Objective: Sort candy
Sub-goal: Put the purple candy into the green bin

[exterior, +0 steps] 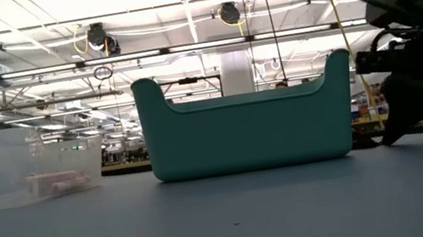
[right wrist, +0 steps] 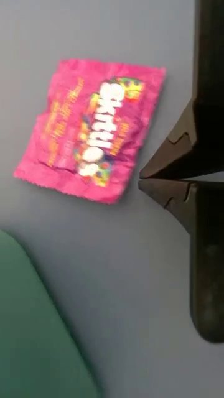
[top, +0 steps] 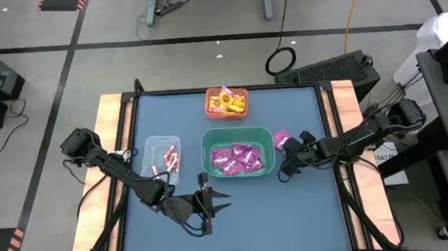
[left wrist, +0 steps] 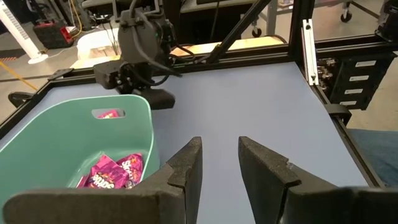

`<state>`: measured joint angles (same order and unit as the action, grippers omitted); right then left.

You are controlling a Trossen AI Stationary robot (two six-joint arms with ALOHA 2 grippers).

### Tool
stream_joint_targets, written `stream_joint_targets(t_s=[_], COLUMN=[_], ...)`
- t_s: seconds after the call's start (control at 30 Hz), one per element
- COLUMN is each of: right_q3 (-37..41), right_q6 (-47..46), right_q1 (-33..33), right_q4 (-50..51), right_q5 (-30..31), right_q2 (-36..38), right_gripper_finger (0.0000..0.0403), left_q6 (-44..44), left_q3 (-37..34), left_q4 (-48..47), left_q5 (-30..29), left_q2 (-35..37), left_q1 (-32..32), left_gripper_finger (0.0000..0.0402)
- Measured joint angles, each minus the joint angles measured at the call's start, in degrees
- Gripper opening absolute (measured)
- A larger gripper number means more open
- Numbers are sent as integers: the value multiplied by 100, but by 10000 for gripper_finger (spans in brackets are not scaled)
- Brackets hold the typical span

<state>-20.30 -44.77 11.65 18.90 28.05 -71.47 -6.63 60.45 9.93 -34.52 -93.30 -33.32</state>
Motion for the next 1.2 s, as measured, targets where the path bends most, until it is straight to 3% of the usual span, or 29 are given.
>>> stream_joint_targets(t_s=[0.2,0.63,1.2], right_q3=[11,16,-4], right_q6=[-94,764,800], right_q1=[359,802,487], right_q4=[190,-483,-1218], right_q5=[58,1576,1849], right_q2=[95,47,-1151], right_gripper_finger=[31,182,186], left_q6=[0,0,0], left_q3=[0,0,0], left_q4=[-7,2,6], left_q5=[0,2,2], left_q2=[0,0,0], left_q1=[0,-2,0], left_gripper_finger=[112,112,112])
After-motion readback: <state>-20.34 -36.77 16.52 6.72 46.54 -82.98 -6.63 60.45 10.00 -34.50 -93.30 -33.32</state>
